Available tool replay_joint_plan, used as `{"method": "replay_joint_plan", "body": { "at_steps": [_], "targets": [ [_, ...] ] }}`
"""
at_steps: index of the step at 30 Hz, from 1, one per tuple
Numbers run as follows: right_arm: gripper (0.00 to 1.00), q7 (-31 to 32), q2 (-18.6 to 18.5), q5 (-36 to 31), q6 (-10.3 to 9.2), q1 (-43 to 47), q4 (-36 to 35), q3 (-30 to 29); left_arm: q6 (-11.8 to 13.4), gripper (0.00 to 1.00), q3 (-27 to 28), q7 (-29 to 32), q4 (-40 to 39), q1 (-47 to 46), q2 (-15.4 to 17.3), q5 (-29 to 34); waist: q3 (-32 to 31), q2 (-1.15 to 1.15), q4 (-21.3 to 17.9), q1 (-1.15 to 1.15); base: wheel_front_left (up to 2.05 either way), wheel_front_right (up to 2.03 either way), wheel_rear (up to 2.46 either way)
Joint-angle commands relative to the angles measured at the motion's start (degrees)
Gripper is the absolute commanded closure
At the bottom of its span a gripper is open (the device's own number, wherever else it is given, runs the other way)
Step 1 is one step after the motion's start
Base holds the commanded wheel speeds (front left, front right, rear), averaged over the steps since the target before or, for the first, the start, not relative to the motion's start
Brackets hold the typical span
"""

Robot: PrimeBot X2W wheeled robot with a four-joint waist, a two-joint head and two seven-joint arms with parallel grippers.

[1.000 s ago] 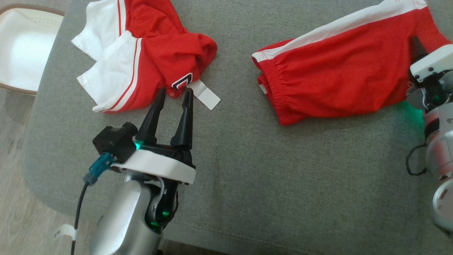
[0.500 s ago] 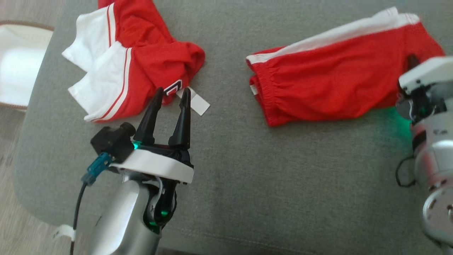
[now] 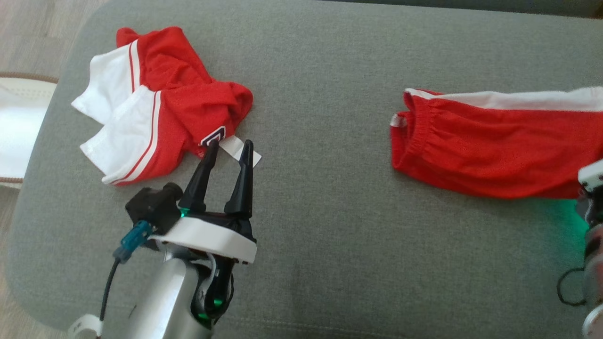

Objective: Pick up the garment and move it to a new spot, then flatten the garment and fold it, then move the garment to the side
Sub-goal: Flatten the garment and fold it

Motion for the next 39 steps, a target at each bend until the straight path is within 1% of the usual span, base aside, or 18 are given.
{"method": "replay_joint_plan", "body": {
  "at_steps": [1, 6, 9, 12, 14, 16, 17, 19, 21, 22, 23, 25, 27, 30, 33, 39],
  "targets": [
    [1.00, -0.86, -0.60, -1.16, -0.05, -0.81, -2.14, 0.14, -0.34, 0.00, 2.15, -0.30, -1.50, -1.15, 0.69, 0.64, -0.40, 0.00, -0.18, 0.00, 0.00, 0.00, 0.00],
    [1.00, -1.17, 1.95, -4.38, -0.05, -1.03, -4.72, -1.77, -0.56, 0.00, 2.43, -0.30, -1.31, -0.58, 0.69, 0.64, -1.23, 0.00, -0.39, 0.00, 0.00, 0.00, 0.00],
    [1.00, -1.87, 4.63, -5.24, -0.05, -1.67, -6.37, -0.32, -0.69, 0.00, 2.66, -0.30, -1.09, -0.19, 0.69, 0.84, -2.05, 0.00, -0.53, 0.00, 0.00, 0.00, 0.00],
    [1.00, -2.75, 6.84, -4.27, -0.05, -2.06, -7.73, 2.41, -0.89, 0.00, 2.92, -0.30, -0.81, 0.17, 0.69, 1.08, -3.09, 0.00, -0.49, 0.00, 0.00, 0.00, 0.00],
    [1.00, -3.43, 8.07, -2.50, -0.05, -2.17, -8.41, 5.65, -0.98, 0.00, 3.12, -0.30, -0.68, 0.39, 0.69, 1.19, -3.88, 0.00, -0.36, 0.00, 0.00, 0.00, 0.00],
    [1.00, -4.07, 8.97, 0.00, -0.05, -1.91, -9.11, 10.16, -1.03, 0.00, 3.37, -0.30, -0.62, 0.67, 0.69, 1.21, -4.60, 0.00, -0.19, 0.00, 0.00, 0.00, 0.00],
    [1.00, -4.07, 8.97, 0.00, -0.05, -1.91, -9.11, 10.16, -1.03, 0.00, 3.37, -0.30, -0.62, 0.67, 0.69, 1.21, -4.60, 0.00, -0.19, 0.00, 0.00, 0.00, 0.00],
    [1.00, -4.36, 9.46, 3.64, -0.05, -1.24, -10.02, 15.28, -1.06, 0.00, 3.59, -0.30, -0.58, 0.93, 0.69, 1.26, -5.11, 0.00, 0.05, 0.00, 0.00, 0.00, 0.00],
    [1.00, -4.36, 9.66, 8.27, -0.05, -0.07, -11.49, 21.05, -1.14, 0.00, 3.80, -0.30, -0.51, 1.11, 0.69, 1.32, -5.54, 0.00, 0.45, 0.00, 0.00, 0.00, 0.00],
    [1.00, -3.99, 9.70, 14.82, -0.05, 1.59, -13.06, 28.32, -1.23, 0.00, 3.99, -0.30, -0.37, 1.31, 0.69, 1.36, -5.96, 0.00, 1.00, 0.00, 0.00, 0.00, 0.00],
    [1.00, -3.83, 9.71, 17.87, -0.05, 2.85, -14.35, 31.82, -1.23, 0.00, 4.13, -0.30, -0.34, 1.44, 0.69, 1.36, -6.14, 0.00, 1.26, 0.00, 0.00, 0.00, 0.00],
    [1.00, -3.54, 9.72, 22.77, -0.05, 5.78, -17.42, 37.81, -1.14, 0.00, 4.45, -0.30, -0.40, 1.83, 0.69, 1.22, -6.44, 0.00, 1.70, 0.00, 0.00, 0.00, 0.00],
    [1.00, -3.25, 9.72, 25.91, -0.05, 8.52, -20.26, 41.98, -1.09, 0.00, 4.68, -0.30, -0.46, 2.21, 0.69, 1.15, -6.61, 0.00, 2.14, 0.00, 0.00, 0.00, 0.00],
    [1.00, -2.72, 9.73, 28.12, -0.05, 11.68, -23.30, 46.23, -1.08, 0.00, 4.94, -0.30, -0.46, 2.69, 0.69, 1.14, -6.90, 0.00, 2.77, 0.00, 0.00, 0.00, 0.00],
    [1.00, -2.11, 9.73, 28.96, -0.05, 14.04, -25.15, 49.17, -1.07, 0.00, 5.16, -0.30, -0.44, 3.11, 0.69, 1.15, -7.28, 0.00, 3.27, 0.00, 0.00, 0.00, 0.00],
    [1.00, -0.71, 9.73, 28.41, -0.05, 17.31, -26.43, 53.00, -1.05, 0.00, 5.72, -0.30, -0.46, 3.50, 0.69, 1.29, -7.60, 0.00, 3.36, 0.00, 0.00, 0.00, 0.00]
  ]
}}
